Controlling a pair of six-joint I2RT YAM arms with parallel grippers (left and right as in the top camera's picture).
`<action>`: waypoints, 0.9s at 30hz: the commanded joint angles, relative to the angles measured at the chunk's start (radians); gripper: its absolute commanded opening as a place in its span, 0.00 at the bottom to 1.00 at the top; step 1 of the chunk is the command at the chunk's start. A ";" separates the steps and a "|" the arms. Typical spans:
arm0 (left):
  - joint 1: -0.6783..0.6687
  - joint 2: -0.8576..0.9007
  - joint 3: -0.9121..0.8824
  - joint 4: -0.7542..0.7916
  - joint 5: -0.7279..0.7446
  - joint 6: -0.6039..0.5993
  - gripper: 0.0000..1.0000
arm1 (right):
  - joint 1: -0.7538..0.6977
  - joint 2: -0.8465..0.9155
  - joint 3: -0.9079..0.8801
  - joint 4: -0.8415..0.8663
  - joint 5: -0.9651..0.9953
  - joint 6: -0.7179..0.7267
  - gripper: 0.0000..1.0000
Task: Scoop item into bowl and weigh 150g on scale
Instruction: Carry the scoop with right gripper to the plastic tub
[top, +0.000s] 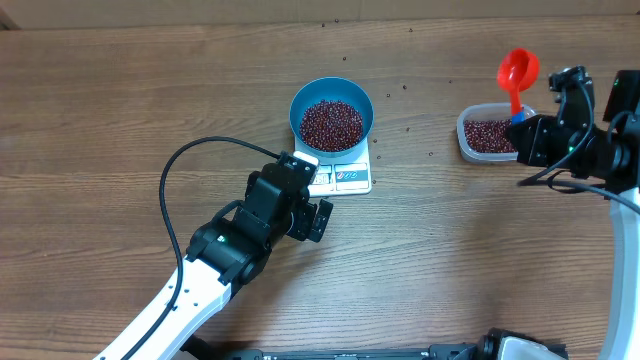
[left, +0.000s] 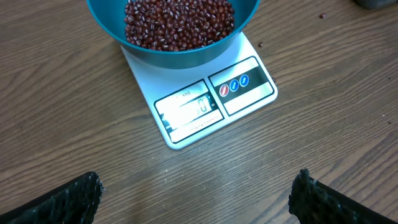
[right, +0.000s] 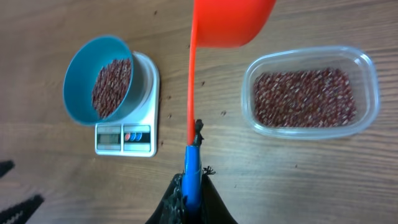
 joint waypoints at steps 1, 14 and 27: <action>0.006 0.004 0.005 0.000 -0.012 0.011 1.00 | -0.010 0.064 0.022 0.020 -0.034 0.019 0.04; 0.006 0.004 0.005 0.000 -0.012 0.012 1.00 | -0.076 0.339 0.016 0.042 -0.044 0.164 0.04; 0.006 0.004 0.005 0.000 -0.012 0.011 1.00 | -0.093 0.426 0.012 -0.014 -0.084 0.166 1.00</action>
